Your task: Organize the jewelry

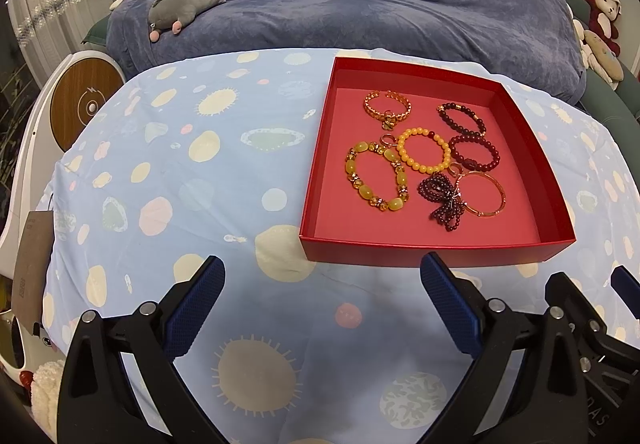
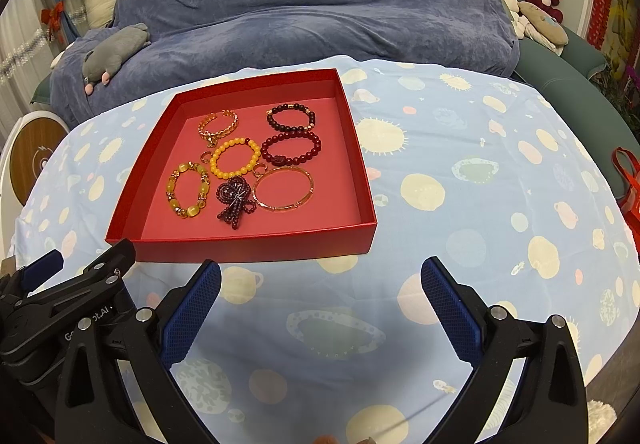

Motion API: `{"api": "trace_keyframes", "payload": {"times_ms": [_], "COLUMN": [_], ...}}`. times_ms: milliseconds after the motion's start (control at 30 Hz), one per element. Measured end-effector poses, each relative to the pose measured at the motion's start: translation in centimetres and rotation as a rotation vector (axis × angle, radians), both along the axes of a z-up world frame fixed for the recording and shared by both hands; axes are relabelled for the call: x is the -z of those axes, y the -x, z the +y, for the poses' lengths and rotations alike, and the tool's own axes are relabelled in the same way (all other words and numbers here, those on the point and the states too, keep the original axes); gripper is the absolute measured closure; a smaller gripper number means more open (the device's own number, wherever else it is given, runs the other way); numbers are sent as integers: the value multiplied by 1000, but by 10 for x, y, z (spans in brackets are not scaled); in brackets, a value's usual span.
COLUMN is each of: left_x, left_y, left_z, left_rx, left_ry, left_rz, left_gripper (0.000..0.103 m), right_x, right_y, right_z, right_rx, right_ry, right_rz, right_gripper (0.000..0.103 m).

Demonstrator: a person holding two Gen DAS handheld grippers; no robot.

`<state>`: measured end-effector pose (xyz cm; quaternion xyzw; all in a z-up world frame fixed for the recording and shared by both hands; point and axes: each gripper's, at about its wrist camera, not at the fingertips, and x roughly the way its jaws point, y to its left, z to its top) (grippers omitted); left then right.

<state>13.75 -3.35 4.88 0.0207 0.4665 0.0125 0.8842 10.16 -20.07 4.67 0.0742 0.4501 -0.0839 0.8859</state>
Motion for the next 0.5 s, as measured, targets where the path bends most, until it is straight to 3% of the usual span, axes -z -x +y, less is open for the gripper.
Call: {"api": "trace_keyframes", "payload": {"times_ms": [500], "left_x": [1], "left_y": [0], "left_z": [0], "left_rx": [4], "left_ry": [-3], "left_rz": [-5], "left_gripper": [9], "right_x": [1], "right_y": [0], "right_z": [1], "right_rx": [-1], "right_ry": [3], "right_rz": [0], "right_gripper": [7]}}
